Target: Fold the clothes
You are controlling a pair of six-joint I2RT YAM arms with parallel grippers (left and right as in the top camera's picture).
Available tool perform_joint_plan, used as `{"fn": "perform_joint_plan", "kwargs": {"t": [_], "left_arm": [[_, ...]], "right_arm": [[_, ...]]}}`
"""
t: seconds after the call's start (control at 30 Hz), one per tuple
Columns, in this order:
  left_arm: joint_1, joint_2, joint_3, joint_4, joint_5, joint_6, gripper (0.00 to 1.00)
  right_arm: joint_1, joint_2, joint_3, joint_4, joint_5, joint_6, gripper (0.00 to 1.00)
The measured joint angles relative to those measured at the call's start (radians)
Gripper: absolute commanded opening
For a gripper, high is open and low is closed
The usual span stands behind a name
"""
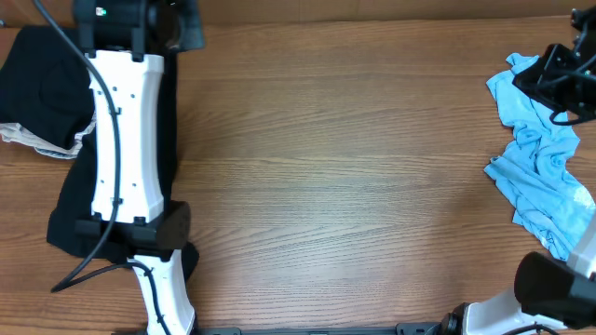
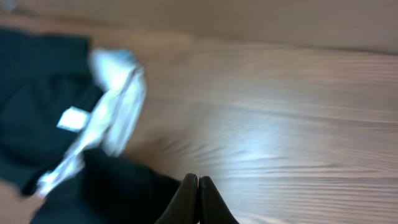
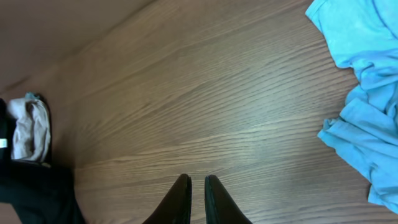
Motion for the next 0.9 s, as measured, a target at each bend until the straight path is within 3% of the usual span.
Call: {"fn": "perform_joint_plan", "kwargs": {"t": [0.37,0.57,0.6,0.73,0.8,0.9], "left_arm": [[-0.317,0.000,0.000,0.203,0.082,0.008,0.04],[-0.422,0.051,0.007,0.337,0.095,0.010,0.04],[-0.430,0.072,0.008,0.362,0.097,0.010,0.08],[-0.449,0.185,0.008,0.474,0.105,0.019,0.75],[-0.454,0.238,0.007,0.504,0.108,0.021,1.00],[-0.454,0.283,0.002,0.507,0.109,0.025,1.00]], "right_arm": [[0.001,0.015,0.000,0.015,-0.003,-0.025,0.20],[0.000,0.015,0.000,0.018,0.009,-0.033,0.21],[-0.001,0.015,0.000,0.022,0.011,-0.033,0.23],[-0.019,0.015,0.000,0.037,0.013,-0.033,0.30],[-0.038,0.015,0.000,0.038,0.015,-0.033,0.33],[-0.056,0.015,0.000,0.035,0.020,-0.032,0.36]]}}
